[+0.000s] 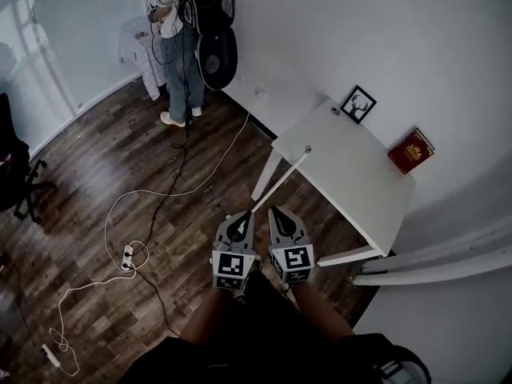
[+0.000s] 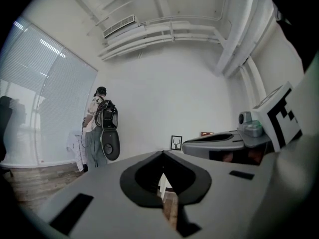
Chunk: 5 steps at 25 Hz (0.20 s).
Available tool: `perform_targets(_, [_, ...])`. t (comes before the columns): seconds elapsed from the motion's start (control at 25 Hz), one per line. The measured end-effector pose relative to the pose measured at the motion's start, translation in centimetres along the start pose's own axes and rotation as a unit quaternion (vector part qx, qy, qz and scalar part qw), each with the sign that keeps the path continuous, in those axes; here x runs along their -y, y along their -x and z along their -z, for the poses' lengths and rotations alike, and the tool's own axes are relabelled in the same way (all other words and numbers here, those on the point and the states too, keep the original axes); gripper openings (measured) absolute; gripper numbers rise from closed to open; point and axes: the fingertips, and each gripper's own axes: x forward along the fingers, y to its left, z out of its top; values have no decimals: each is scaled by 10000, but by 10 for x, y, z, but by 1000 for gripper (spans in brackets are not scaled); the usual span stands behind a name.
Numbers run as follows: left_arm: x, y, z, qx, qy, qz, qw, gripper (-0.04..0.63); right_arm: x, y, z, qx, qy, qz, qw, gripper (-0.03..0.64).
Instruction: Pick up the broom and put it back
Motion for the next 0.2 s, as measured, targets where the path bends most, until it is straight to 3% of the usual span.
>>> perform_targets(0.2, [-1,4,-1,14,85,36,10000,2,-8,0,-3,89,147,-68,9998,21])
